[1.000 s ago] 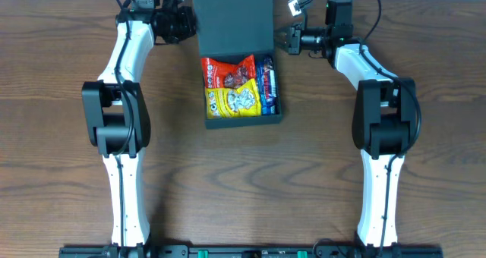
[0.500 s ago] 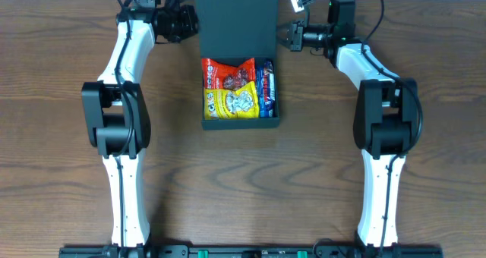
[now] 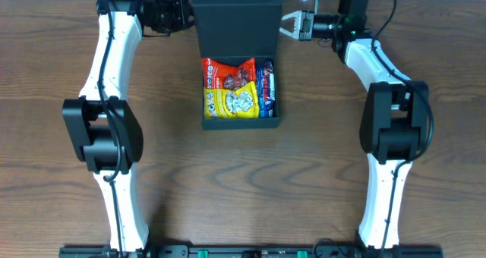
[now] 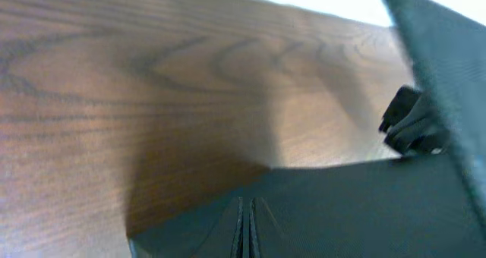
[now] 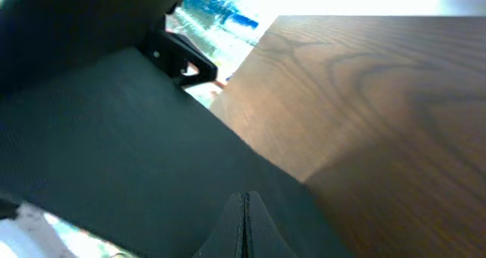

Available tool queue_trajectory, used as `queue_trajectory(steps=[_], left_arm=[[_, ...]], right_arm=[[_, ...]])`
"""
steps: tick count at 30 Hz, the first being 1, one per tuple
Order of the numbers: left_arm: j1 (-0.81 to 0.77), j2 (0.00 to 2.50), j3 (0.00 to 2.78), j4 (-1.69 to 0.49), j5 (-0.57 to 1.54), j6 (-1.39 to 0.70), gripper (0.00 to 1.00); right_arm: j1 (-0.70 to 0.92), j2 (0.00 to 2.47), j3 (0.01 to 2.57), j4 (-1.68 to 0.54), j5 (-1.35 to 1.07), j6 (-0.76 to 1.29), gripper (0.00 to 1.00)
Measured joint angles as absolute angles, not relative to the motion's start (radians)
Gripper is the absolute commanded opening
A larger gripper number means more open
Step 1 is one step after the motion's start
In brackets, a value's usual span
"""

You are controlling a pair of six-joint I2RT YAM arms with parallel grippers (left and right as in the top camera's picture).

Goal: Pack container

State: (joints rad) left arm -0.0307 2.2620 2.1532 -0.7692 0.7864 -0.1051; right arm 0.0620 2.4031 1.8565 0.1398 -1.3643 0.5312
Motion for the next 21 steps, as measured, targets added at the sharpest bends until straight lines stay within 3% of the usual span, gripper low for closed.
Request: queue_trajectory(steps=[10, 21], left_arm=[[-0.031, 2.22, 2.156, -1.022, 0.789, 0.076, 0.06], [-0.02, 2.209, 2.156, -1.065, 0.762, 0.136, 0.06]], right_arm=[[0.062, 2.402, 1.857, 0.078, -1.438, 0.827, 0.02], [0.062, 2.402, 1.858, 0.012, -1.447, 0.888, 0.02]])
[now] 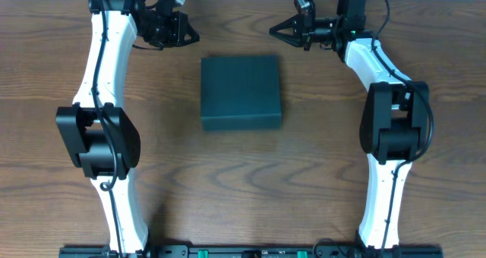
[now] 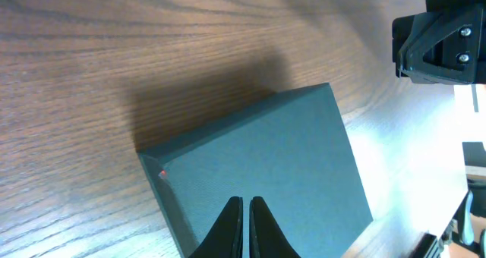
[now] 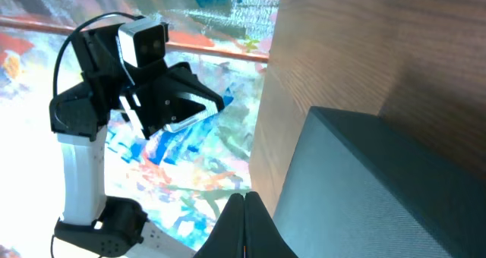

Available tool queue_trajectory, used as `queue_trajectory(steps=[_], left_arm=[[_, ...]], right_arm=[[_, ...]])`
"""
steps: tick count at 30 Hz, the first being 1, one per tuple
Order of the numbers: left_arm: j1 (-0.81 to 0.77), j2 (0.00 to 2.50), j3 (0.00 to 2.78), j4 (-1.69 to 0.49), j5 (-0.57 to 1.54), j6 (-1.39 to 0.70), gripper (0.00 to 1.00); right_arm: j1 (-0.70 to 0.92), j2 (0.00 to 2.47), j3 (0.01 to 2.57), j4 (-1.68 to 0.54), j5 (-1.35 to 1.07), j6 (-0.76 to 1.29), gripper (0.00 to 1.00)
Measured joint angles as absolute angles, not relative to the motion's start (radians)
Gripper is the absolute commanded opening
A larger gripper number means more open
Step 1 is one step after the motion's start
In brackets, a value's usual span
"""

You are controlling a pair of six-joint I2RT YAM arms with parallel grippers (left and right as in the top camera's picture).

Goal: Pack container

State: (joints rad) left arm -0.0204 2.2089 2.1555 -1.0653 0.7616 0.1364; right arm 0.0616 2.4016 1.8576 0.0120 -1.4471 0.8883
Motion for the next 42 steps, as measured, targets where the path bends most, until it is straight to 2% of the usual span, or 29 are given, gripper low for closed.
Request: queue_trajectory(steps=[7, 14, 20, 28, 36, 39, 42], left_arm=[[-0.015, 2.208, 2.156, -1.066, 0.744, 0.139, 0.06], [-0.039, 2.208, 2.156, -1.103, 0.704, 0.181, 0.06], [-0.167, 2.208, 2.156, -1.205, 0.688, 0.295, 0.06], [-0.34, 2.208, 2.155, -1.333, 0.591, 0.397, 0.06], [-0.377, 2.191, 1.984, -1.276, 0.542, 0.417, 0.06], [-0.375, 2.191, 1.907, -1.247, 0.538, 0.42, 0.06], [-0.376, 2.189, 1.864, -1.219, 0.542, 0.42, 0.06]], right_arm=[[0.038, 2.402, 1.858, -0.054, -1.241, 0.799, 0.02], [0.027, 2.402, 1.863, -0.384, -0.894, 0.632, 0.02], [0.011, 2.368, 1.862, -0.553, -0.664, 0.48, 0.02], [-0.008, 1.996, 1.863, -0.766, -0.414, 0.183, 0.02], [-0.001, 1.746, 1.855, -1.073, -0.37, 0.09, 0.02], [0.035, 1.648, 1.769, -1.127, -0.354, 0.074, 0.02], [0.103, 1.518, 1.584, -1.076, -0.344, 0.071, 0.02]])
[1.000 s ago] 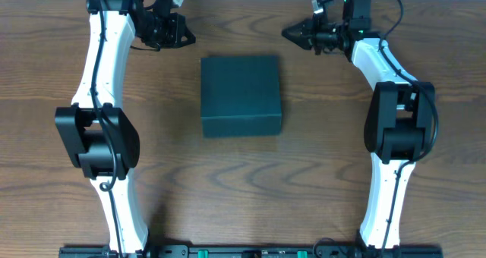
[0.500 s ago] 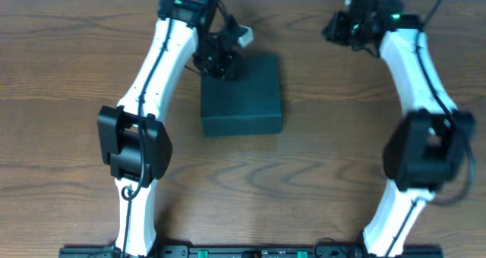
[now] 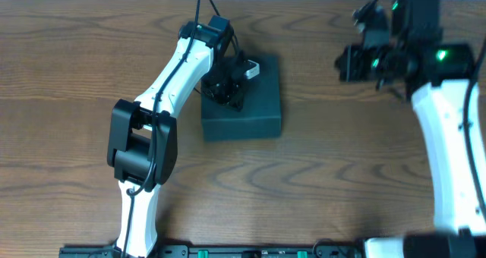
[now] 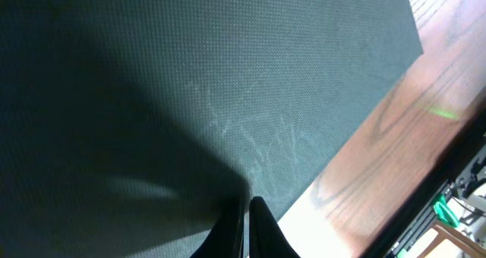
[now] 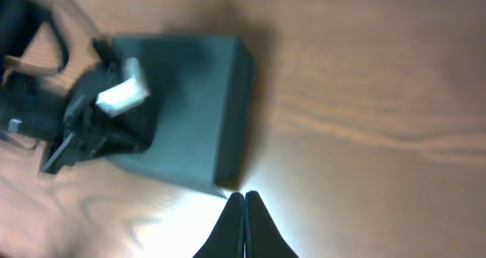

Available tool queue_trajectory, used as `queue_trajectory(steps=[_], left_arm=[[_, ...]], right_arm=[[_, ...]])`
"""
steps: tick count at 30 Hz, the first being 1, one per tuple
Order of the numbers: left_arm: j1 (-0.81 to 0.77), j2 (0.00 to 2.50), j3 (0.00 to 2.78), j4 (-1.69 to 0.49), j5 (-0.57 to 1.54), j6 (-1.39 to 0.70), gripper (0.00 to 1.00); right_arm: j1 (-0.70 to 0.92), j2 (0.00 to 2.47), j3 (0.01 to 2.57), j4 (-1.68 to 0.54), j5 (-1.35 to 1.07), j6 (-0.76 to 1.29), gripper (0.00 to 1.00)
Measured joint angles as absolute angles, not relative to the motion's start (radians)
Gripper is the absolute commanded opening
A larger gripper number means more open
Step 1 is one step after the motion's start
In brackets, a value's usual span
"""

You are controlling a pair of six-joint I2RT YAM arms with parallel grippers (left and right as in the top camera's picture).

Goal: Pack container

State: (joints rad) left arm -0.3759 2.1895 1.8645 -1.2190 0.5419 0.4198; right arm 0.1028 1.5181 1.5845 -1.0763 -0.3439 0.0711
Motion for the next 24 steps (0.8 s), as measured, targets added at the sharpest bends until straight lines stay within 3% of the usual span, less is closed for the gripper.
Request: queue_trajectory(steps=[5, 13, 24], left_arm=[[-0.38, 2.167, 1.821, -1.179, 0.543, 0.419, 0.06], [-0.382, 2.164, 1.814, -1.177, 0.543, 0.419, 0.06], [-0.383, 2.164, 1.814, -1.179, 0.543, 0.416, 0.06]], right_arm=[[0.237, 1.327, 1.187, -0.867, -0.344, 0.126, 0.02], [0.432, 1.316, 0.653, -0.226, -0.316, 0.347, 0.02], [0.51, 1.558, 0.533, 0.289, -0.142, 0.536, 0.02]])
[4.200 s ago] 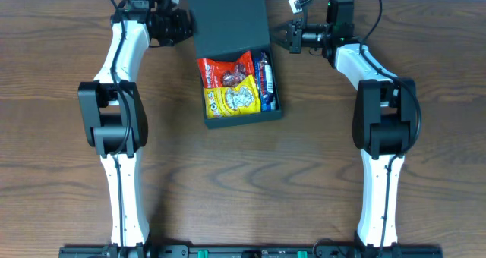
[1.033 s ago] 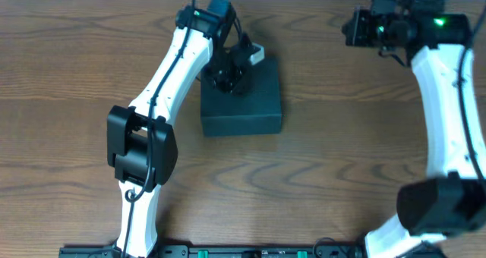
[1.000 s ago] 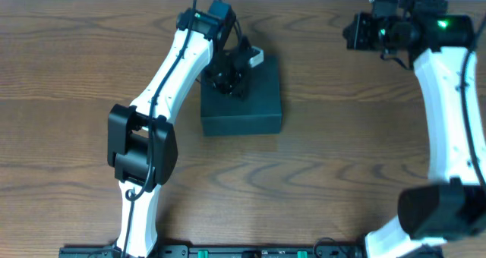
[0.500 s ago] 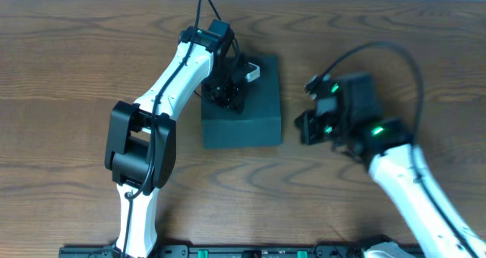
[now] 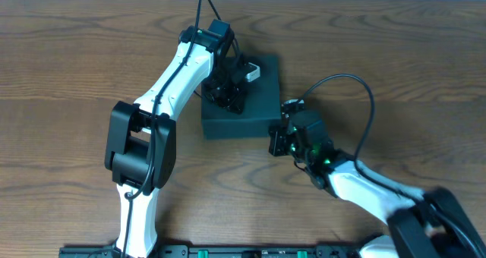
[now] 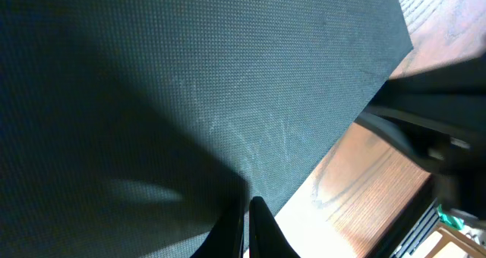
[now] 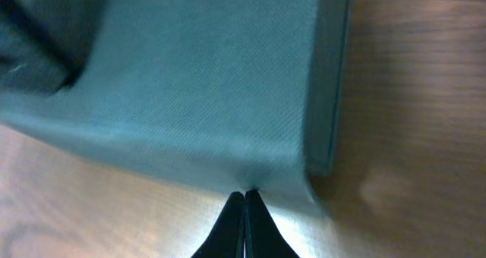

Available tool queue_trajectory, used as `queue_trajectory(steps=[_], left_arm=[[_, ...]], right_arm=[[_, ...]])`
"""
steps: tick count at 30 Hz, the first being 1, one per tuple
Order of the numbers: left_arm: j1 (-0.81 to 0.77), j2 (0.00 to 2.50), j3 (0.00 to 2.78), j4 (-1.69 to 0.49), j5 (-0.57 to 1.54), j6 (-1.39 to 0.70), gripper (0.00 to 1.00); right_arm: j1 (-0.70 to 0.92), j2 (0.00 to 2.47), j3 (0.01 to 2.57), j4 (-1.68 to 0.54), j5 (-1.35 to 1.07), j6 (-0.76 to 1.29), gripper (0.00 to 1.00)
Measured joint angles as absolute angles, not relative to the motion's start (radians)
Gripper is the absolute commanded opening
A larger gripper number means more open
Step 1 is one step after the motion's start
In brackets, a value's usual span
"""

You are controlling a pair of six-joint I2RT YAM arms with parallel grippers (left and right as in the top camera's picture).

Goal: Pack container

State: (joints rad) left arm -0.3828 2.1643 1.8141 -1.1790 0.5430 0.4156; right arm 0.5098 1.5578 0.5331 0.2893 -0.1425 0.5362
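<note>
The dark green box (image 5: 258, 110) lies on the table with its lid down, its contents hidden. My left gripper (image 6: 247, 212) is shut, its tips resting on the lid (image 6: 228, 83) near the box's left half. My right gripper (image 7: 244, 199) is also shut, with nothing held. Its tips meet the box's side wall (image 7: 228, 155) close to a corner. From overhead, the right gripper (image 5: 276, 142) sits low at the box's front right corner.
Brown wooden table (image 5: 395, 76) all around the box. My left arm (image 5: 178, 61) reaches in from the left over the box. My right arm (image 5: 357, 182) lies low across the front right, its cable (image 5: 357, 87) looping above it.
My right gripper was up at the far right of the table; it is now low at the box's front right corner, tips against the box. The left gripper stays on the lid.
The box stood open with snack bags inside and both grippers at its raised lid. Then the lid was down and both grippers were behind the box. Later the left gripper was on the lid, the right off to the side; now it is at the box's corner.
</note>
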Motion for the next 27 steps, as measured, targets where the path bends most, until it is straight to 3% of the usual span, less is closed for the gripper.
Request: queue_trajectory(steps=[5, 13, 20, 27], left_arm=[[-0.383, 2.164, 1.814, -1.179, 0.543, 0.416, 0.06], [-0.382, 2.158, 1.813, -1.188, 0.546, 0.384, 0.06], [-0.332, 1.994, 1.781, -1.139, 0.508, 0.314, 0.06], [-0.085, 1.757, 1.785, -1.245, 0.554, 0.26, 0.06]], right_arm=[[0.51, 1.645, 0.532, 0.386, -0.141, 0.554, 0.02], [0.51, 1.619, 0.534, 0.317, -0.218, 0.56, 0.02], [0.509, 1.309, 0.535, 0.015, -0.208, 0.537, 0.02], [0.463, 0.954, 0.536, -0.17, -0.138, 0.517, 0.02]])
